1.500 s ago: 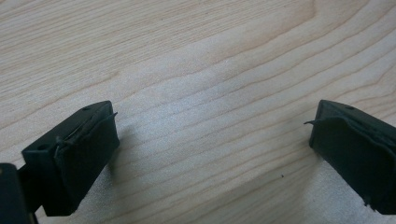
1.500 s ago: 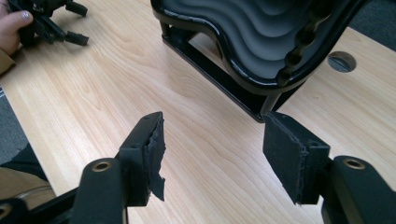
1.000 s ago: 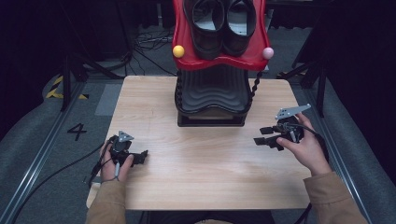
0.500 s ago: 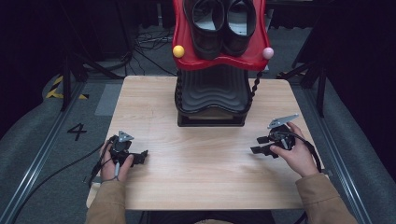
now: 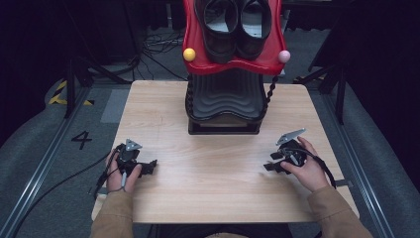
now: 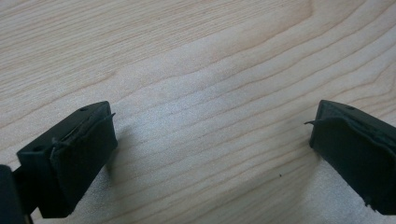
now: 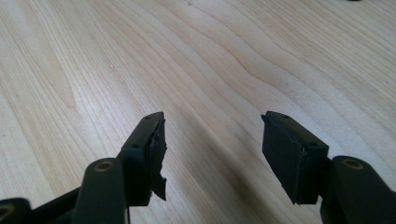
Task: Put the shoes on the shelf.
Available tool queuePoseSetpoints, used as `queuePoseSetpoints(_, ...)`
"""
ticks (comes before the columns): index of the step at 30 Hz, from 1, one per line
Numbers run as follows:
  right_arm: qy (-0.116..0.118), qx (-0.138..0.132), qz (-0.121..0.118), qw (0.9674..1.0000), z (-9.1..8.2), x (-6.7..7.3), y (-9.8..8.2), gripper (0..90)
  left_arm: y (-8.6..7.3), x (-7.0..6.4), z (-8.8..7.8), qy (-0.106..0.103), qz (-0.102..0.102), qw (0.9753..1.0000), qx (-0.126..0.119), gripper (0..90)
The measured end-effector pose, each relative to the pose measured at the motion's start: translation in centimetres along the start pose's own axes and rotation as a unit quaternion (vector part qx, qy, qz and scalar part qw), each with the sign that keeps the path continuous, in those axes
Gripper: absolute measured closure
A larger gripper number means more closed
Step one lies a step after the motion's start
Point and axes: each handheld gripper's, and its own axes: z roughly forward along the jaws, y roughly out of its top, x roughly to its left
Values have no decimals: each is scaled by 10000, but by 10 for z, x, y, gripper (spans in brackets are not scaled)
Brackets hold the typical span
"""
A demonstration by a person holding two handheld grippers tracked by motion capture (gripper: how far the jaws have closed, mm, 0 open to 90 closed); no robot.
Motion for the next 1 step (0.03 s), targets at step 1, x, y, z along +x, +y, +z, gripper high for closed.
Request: queuePoseSetpoints(1,-16,12,-18,10000,1,0,-1,407,0,0,0,-2,2,10000,1,8)
